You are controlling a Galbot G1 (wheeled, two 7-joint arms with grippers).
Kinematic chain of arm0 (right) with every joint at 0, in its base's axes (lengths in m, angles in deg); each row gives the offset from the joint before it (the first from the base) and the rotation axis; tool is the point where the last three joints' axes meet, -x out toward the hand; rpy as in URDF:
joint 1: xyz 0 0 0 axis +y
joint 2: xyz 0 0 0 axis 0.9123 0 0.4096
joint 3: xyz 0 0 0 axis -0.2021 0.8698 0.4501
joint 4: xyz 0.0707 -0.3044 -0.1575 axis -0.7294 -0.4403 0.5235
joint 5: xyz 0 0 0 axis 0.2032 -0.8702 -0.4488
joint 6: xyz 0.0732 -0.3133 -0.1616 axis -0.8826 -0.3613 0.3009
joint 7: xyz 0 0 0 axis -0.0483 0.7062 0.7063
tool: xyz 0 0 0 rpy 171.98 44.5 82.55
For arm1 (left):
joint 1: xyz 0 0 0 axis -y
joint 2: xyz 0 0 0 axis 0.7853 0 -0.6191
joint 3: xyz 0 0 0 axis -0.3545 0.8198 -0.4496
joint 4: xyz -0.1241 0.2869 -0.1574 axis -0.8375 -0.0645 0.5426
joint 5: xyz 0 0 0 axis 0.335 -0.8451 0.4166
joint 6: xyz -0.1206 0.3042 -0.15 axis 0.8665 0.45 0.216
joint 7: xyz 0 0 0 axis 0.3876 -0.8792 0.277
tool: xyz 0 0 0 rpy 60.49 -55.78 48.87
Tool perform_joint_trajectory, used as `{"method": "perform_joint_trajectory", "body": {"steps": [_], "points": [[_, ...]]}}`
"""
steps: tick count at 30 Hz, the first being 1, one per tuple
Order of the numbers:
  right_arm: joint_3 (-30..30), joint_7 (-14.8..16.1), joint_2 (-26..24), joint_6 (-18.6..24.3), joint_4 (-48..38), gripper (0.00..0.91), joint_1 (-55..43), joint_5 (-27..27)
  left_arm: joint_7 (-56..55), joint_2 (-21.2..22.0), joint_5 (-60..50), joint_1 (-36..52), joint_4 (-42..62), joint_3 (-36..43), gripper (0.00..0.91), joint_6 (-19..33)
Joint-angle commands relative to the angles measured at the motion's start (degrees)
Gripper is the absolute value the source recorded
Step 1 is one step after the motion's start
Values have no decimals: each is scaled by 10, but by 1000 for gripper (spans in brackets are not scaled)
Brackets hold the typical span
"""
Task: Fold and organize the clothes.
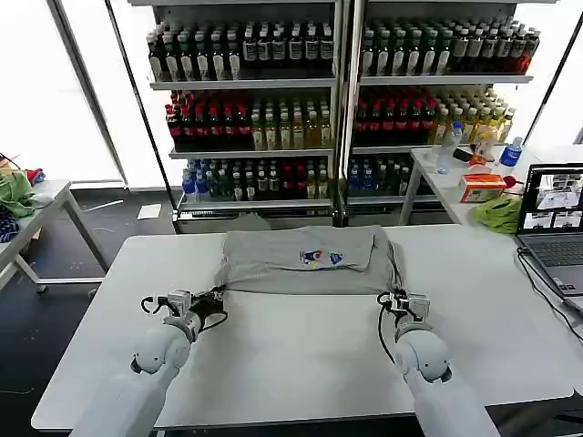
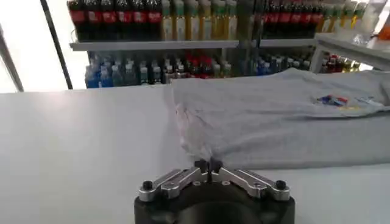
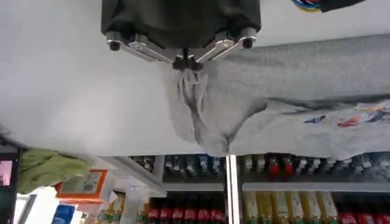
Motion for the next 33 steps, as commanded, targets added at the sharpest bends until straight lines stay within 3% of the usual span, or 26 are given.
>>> {"method": "perform_joint_trajectory", "body": {"steps": [1,12,20,30,33], "points": [[-5,-4,-6,-1,54,0,30,8,-5,-21,-2,-35,-74,-14,0,4],[-24,-21,-15,-2,173,0,96,7,-11,-48,-3,-176,-218,-83,0,4],[-35,-37,-27,-2,285,0,187,-10,-25,-52,-6,-326,-355,-138,0,2],[-34,-42,-48,-2,346,0,286,-35,-25,-27,-39,-426,-418,-163,0,7],[-46,-39,-61,-2,352,0,303,-67,-25,-18,-53,-458,-427,-164,0,9]]}}
